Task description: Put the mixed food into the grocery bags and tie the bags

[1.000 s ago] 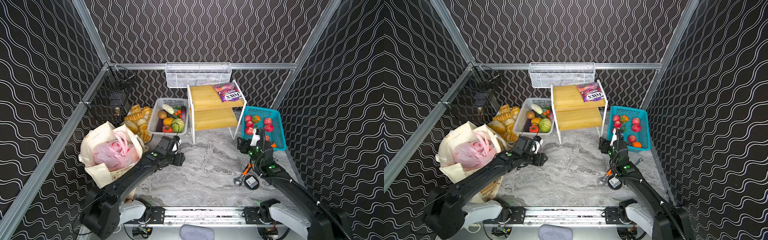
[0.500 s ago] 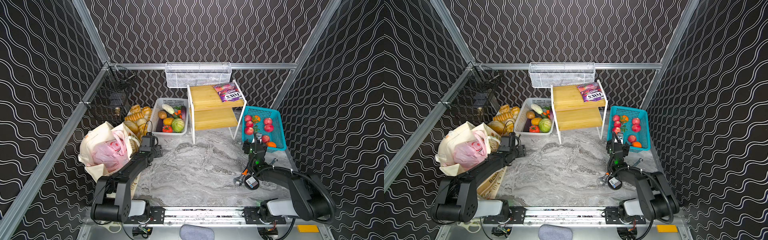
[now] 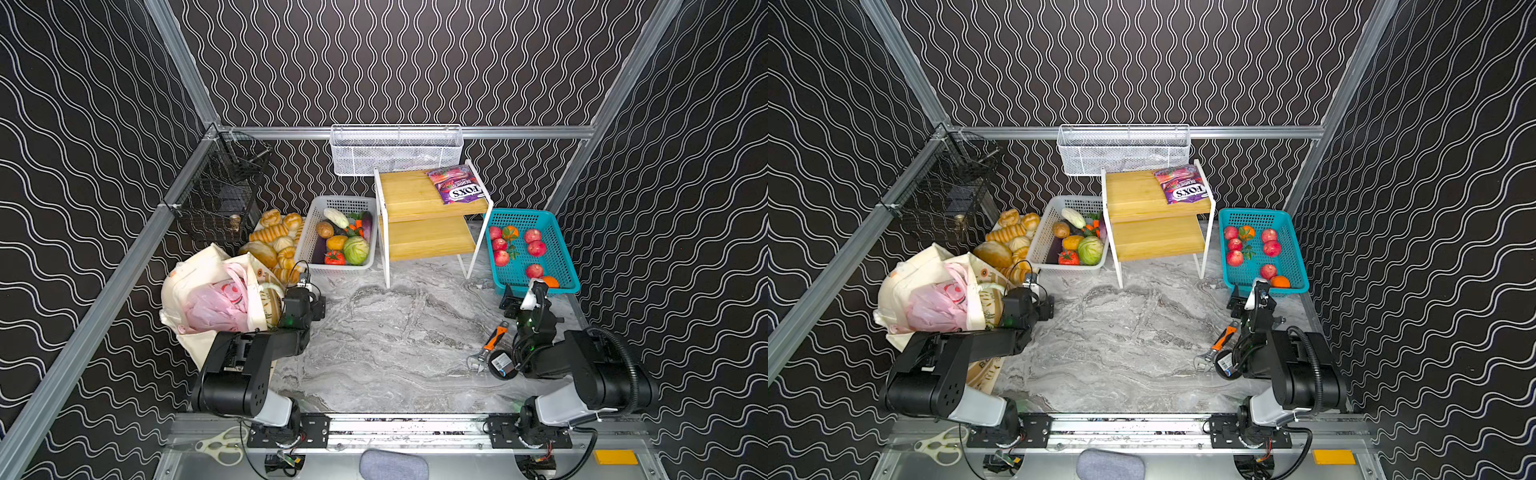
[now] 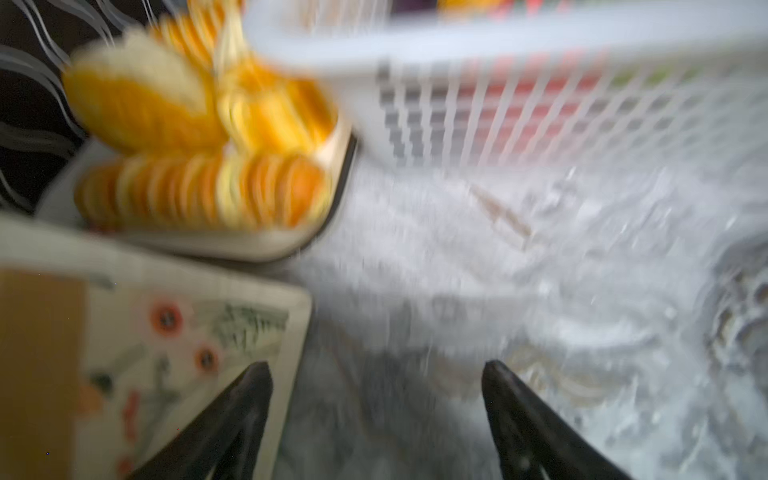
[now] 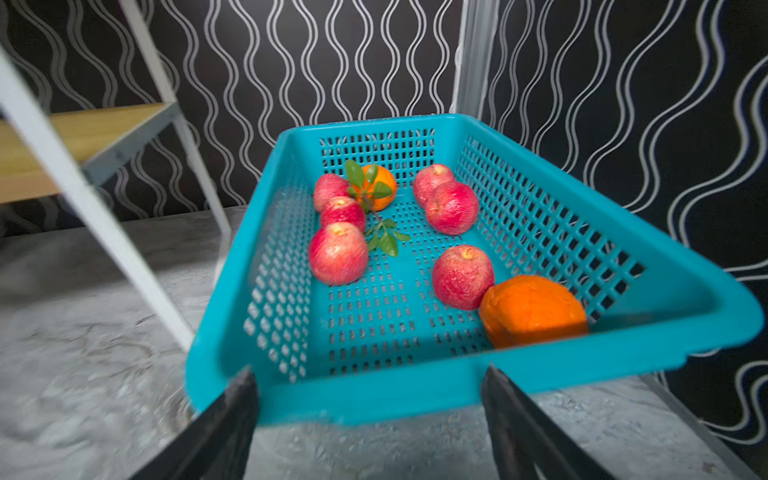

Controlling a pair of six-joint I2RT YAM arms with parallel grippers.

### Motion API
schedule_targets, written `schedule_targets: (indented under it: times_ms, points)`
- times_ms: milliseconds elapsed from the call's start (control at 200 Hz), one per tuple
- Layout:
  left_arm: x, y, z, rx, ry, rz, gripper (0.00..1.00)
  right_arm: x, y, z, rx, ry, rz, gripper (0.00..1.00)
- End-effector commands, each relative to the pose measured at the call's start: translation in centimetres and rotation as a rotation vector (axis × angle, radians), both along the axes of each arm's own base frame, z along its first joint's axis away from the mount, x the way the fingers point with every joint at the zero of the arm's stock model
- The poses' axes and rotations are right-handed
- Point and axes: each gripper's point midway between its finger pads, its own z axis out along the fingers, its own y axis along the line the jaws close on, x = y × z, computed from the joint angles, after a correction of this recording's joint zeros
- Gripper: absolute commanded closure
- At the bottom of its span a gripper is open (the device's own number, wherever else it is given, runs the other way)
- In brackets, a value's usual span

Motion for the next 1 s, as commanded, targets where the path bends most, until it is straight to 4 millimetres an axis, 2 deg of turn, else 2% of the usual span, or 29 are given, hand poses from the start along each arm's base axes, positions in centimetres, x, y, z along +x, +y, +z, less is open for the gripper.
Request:
schedule_targets:
  times_ms: [0,85,125,235,330,415,671,996]
  points:
    - [1.9,-1.3,2.5,-0.013,-0.123,-0.078,0.16,-0.1,0.1,0.9,0.014,-0.045,0.003,0.06]
    - [1.7,-1.3,1.8,-0.018,-0.187,-0.080,0.17,-0.1,0.1,1.3,0.008,-0.067,0.002,0.00]
    - [1.4,-1.2,1.2,-0.018,-0.200,-0.076,0.17,-0.1,0.0,1.0,0.011,-0.052,0.001,0.00]
    - [0.8,-0.5,1.2,-0.024,-0.217,-0.031,0.15,-0.3,0.0,1.4,0.007,-0.072,-0.001,0.00]
    - [0.8,1.0,1.2,-0.015,-0.216,0.065,0.10,-0.9,0.3,1.6,-0.005,-0.090,-0.004,0.00]
    - [1.2,1.0,1.3,0.002,-0.215,0.069,0.01,-0.9,0.2,1.7,-0.012,-0.096,-0.012,0.00]
    - [1.2,0.9,1.1,0.011,-0.199,0.071,0.01,1.7,-1.0,0.2,0.014,0.024,-0.091,0.00]
    - [1.4,0.6,1.1,0.020,-0.199,0.060,0.01,1.6,-1.0,0.1,0.013,0.024,-0.088,0.00]
